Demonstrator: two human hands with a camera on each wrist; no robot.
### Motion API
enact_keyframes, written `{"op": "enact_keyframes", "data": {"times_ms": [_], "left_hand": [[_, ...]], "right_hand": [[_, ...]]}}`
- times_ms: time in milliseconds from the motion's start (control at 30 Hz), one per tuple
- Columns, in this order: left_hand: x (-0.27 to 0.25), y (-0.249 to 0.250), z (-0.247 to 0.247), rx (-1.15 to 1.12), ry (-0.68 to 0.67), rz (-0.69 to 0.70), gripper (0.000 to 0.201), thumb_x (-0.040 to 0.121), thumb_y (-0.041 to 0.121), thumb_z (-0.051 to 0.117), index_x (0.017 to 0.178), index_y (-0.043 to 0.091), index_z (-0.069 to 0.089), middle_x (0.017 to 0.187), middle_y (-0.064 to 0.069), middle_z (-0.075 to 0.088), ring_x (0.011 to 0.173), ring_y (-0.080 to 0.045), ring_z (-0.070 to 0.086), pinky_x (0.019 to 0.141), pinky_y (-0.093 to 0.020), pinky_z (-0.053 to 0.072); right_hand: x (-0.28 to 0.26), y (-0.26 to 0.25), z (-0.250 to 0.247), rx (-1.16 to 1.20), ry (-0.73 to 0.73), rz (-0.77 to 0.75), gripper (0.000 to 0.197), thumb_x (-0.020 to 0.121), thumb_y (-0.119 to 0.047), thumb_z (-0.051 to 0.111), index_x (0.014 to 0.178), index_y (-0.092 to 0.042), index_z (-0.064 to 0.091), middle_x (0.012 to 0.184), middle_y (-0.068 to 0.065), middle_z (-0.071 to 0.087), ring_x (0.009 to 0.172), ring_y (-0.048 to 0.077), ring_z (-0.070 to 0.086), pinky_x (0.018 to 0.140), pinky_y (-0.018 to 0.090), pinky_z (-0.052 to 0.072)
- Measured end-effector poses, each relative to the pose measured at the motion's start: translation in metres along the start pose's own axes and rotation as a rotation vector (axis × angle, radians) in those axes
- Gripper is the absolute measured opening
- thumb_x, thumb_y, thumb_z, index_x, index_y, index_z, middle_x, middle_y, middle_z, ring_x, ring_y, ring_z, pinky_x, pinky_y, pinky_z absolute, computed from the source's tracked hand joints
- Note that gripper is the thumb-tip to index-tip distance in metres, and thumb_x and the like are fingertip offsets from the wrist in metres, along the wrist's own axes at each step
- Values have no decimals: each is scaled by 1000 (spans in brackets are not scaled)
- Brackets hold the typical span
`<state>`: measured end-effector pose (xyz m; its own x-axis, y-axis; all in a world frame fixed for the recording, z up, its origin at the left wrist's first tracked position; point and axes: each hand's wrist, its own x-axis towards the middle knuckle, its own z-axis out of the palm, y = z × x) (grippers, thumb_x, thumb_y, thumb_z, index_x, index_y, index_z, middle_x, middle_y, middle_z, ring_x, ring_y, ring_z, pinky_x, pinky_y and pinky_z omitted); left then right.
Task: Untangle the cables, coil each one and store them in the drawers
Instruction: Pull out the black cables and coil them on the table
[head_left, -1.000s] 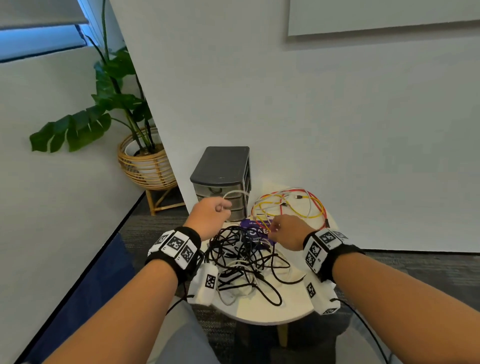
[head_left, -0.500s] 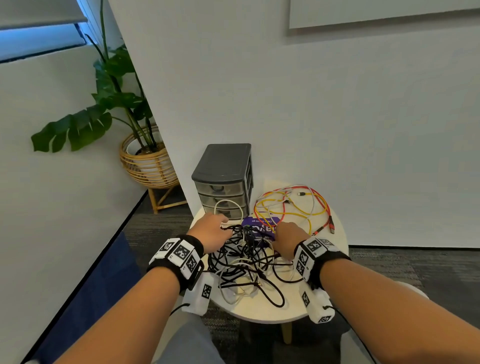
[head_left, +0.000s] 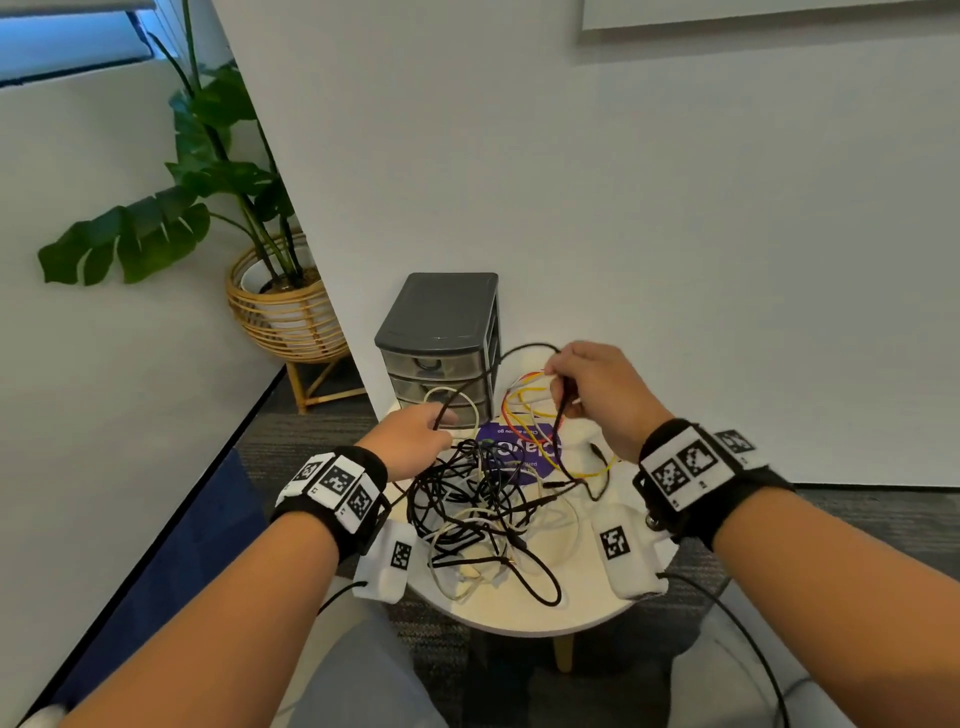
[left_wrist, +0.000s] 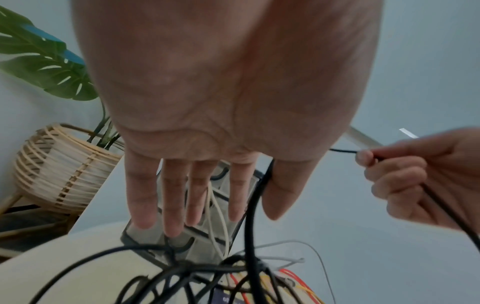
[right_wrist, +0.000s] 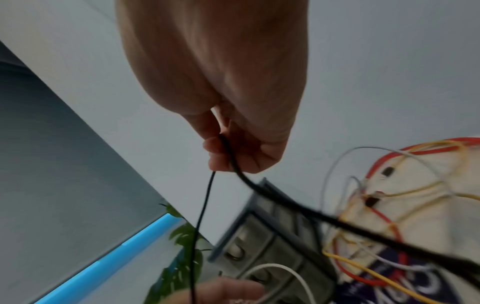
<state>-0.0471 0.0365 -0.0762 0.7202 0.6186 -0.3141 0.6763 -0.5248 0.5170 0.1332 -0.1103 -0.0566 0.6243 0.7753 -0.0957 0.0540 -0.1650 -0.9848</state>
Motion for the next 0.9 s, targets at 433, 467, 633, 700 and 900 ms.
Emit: {"op": "enact_keyframes", "data": {"times_ms": [433, 467, 633, 700, 900], "left_hand": [[-28, 30, -33, -173, 24, 256, 26, 97, 42, 65, 118, 28, 72, 118, 15, 66, 113, -4, 58, 98, -31, 41], [-30, 34, -34, -213, 14, 281, 22, 98, 42, 63, 110, 28, 75, 111, 15, 70, 106, -4, 62, 95, -33, 45], [-42, 45, -35, -70, -174, 309, 40, 107, 41, 44, 102, 18, 76, 103, 6, 76, 86, -7, 65, 73, -24, 44], [-45, 49, -34, -117, -182, 315, 48, 110, 37, 38, 101, 5, 73, 91, -3, 77, 73, -12, 64, 67, -26, 43], [-50, 73, -44, -340, -57, 439, 51, 112, 32, 36, 93, -4, 66, 67, -9, 70, 50, -19, 54, 51, -27, 43]], "right_hand": [[-19, -124, -3, 124, -33, -174, 27, 95, -18, 49, 68, -17, 56, 70, 1, 59, 69, 18, 60, 60, 28, 43], [-18, -126, -5, 157, -28, -158, 28, 95, -19, 50, 68, -17, 55, 72, 1, 60, 70, 18, 61, 59, 28, 43], [-18, -117, -17, 284, -13, -71, 31, 95, -24, 53, 64, -20, 50, 69, -1, 59, 64, 17, 59, 55, 26, 42], [-16, -104, -21, 240, 9, -39, 29, 96, -25, 52, 67, -19, 52, 67, 0, 59, 60, 17, 59, 55, 26, 43], [-8, -25, -28, -220, -62, 116, 17, 101, -22, 52, 105, -11, 64, 92, 9, 70, 81, 23, 66, 68, 30, 51]]}}
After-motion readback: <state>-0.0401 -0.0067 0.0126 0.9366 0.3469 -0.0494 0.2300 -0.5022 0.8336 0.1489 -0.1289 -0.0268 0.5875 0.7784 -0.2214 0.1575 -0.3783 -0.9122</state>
